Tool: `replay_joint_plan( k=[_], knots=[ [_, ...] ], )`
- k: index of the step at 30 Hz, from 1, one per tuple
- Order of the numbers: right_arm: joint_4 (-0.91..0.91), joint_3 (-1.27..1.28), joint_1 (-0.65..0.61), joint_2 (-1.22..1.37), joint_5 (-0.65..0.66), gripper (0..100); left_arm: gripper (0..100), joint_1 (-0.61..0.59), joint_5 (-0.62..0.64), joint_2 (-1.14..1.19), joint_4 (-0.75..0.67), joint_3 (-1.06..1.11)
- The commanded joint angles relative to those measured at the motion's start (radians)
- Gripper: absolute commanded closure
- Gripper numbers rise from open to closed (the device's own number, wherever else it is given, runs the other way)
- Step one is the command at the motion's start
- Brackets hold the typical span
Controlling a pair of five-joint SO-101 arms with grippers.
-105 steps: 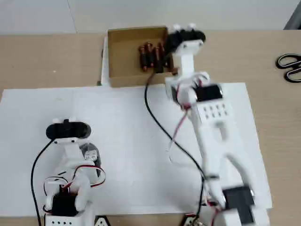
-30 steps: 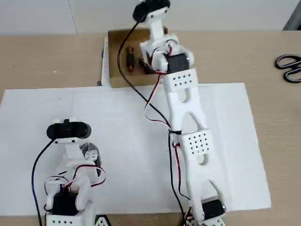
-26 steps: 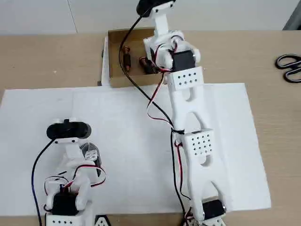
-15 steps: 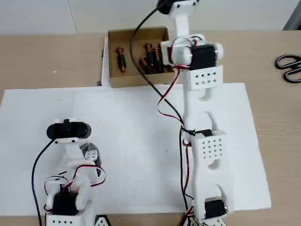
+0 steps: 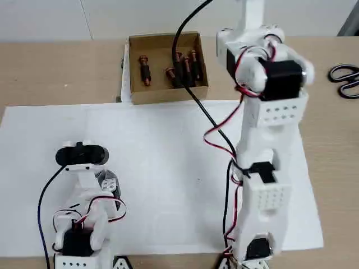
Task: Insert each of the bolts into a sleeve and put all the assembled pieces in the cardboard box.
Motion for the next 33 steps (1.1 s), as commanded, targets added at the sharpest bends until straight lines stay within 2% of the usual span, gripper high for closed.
replay_joint_plan(
  k=[1, 9, 18, 23, 33],
  knots=[
    [0.021, 0.152, 0.013, -0.193, -0.002, 99.6, 99, 0.005, -0.009, -0.006, -0.008, -0.004],
    [0.013, 0.663, 0.018, -0.624, -0.008, 99.6, 99, -0.003, -0.003, -0.006, -0.005, -0.004],
    [0.012, 1.125, 0.157, -0.963, -0.011, 99.6, 99, -0.003, -0.002, -0.006, -0.005, -0.004],
    [-0.005, 1.485, 0.183, -1.175, -0.014, 99.6, 99, -0.003, -0.002, -0.006, -0.005, -0.004],
    [-0.344, 2.318, 0.182, -1.751, -0.031, 99.5, 99, -0.003, -0.002, -0.006, -0.005, -0.004]
  ],
)
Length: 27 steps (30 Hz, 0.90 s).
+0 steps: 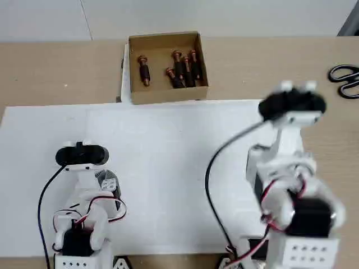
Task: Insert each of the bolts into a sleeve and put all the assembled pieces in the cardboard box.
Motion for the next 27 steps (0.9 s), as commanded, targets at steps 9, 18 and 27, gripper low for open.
replay_joint_plan(
  k=[9, 18, 27],
  knots=[
    [-0.237, 0.695, 0.001, -0.59, 0.072, 99.5, 99, -0.003, -0.002, -0.006, -0.005, -0.004],
    [-0.237, 0.907, 0.002, -0.722, 0.069, 99.6, 99, -0.003, -0.002, -0.006, -0.005, -0.004],
    [-0.295, 1.01, 0.002, -0.723, 0.071, 99.6, 99, -0.003, -0.002, -0.006, -0.006, -0.004]
  ],
)
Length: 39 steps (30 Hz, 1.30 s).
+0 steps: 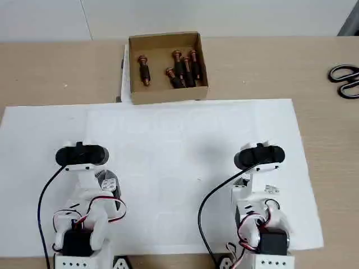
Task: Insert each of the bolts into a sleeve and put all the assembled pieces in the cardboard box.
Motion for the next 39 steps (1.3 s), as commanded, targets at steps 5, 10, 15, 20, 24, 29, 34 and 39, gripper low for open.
replay_joint_plan(
  k=[5, 10, 15, 20, 24, 29, 34, 39],
  knots=[
    [-0.021, 0.043, -0.001, -0.013, 0.005, 99.6, 99, -0.003, -0.003, -0.006, -0.006, -0.004],
    [-0.024, 0.049, -0.001, -0.013, 0.003, 99.6, 99, -0.003, -0.003, -0.006, -0.006, -0.004],
    [-0.024, 0.049, -0.001, -0.013, 0.003, 99.5, 99, -0.003, -0.003, -0.006, -0.006, -0.004],
    [-0.024, 0.049, 0.001, -0.013, 0.005, 99.5, 99, -0.003, -0.003, -0.006, -0.006, -0.004],
    [-0.024, 0.049, 0.001, -0.013, 0.005, 99.5, 99, -0.003, -0.003, -0.006, -0.006, -0.004],
    [-0.024, 0.049, 0.001, -0.013, 0.008, 99.5, 99, -0.003, -0.003, -0.006, -0.006, -0.004],
    [-0.024, 0.049, -0.001, -0.013, 0.009, 99.5, 99, -0.003, -0.003, -0.006, -0.006, -0.004],
    [-0.024, 0.049, -0.002, -0.013, 0.009, 99.5, 99, -0.003, -0.003, -0.006, -0.006, -0.004]
  ],
)
